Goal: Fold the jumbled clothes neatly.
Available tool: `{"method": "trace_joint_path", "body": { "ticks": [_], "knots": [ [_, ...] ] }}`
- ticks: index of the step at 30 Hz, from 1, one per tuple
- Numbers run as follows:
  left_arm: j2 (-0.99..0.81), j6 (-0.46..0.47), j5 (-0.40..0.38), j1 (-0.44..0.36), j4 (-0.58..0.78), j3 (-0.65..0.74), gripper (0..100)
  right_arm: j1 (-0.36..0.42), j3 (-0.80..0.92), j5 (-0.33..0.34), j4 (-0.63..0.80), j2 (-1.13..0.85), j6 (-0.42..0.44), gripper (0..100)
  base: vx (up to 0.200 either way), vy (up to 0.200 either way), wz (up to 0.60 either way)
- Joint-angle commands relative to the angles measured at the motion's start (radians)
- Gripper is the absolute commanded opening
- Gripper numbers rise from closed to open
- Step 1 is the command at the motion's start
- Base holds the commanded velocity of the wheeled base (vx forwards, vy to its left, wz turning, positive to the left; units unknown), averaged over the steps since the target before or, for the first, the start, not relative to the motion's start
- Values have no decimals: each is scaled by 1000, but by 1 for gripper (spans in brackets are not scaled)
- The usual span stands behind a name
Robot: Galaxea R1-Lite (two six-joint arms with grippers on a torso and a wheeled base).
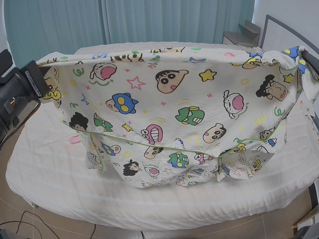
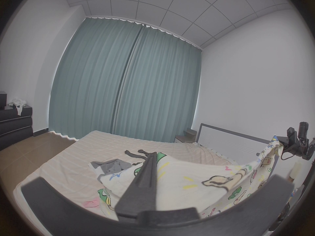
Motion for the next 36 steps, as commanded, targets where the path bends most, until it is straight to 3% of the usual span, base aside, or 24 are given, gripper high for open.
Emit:
{"method": "trace_joint_path", "body": {
  "ticks": [1,36],
  "knots": [
    [-1,0,-1,0,-2,0,0,-1,4,0,0,0,0,0,0,-200,0],
    [-12,27,2,1,-4,13,0,-2,-20,0,-3,0,-4,0,0,-200,0]
  ]
}}
